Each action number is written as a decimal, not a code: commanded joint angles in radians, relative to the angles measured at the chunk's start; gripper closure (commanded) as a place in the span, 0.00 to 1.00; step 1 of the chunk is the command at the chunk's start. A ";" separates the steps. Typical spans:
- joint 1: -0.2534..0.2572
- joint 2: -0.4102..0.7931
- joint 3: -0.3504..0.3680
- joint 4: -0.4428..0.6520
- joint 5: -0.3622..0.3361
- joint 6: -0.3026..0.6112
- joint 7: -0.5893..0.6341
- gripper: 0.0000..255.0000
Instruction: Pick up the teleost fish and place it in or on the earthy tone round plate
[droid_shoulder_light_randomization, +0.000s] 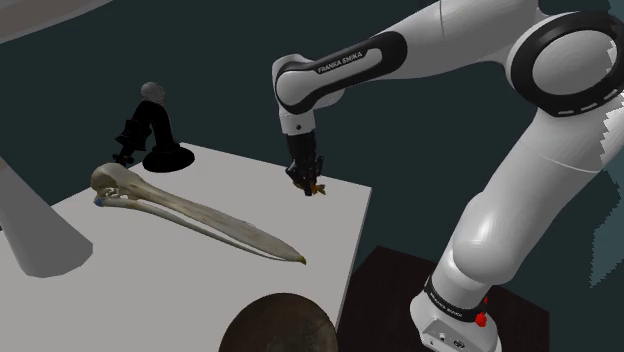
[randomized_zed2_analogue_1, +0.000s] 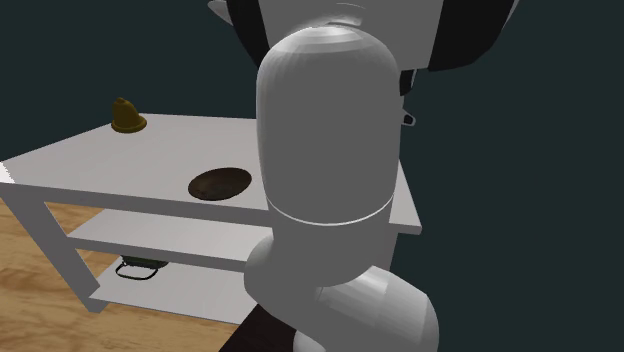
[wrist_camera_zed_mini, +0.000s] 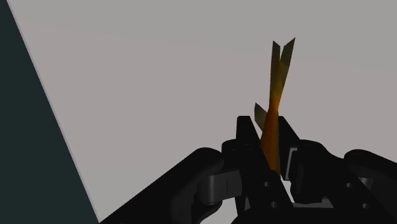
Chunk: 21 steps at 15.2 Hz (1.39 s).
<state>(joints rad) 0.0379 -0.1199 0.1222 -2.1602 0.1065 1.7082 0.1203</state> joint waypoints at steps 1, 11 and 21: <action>0.000 -0.007 0.000 0.017 0.001 -0.025 0.002 1.00; -0.001 -0.034 -0.004 0.123 0.001 -0.158 0.010 1.00; 0.038 -0.106 0.043 0.125 0.046 -0.222 0.094 1.00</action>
<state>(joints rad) 0.0662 -0.2114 0.1530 -2.0218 0.1415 1.4850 0.1937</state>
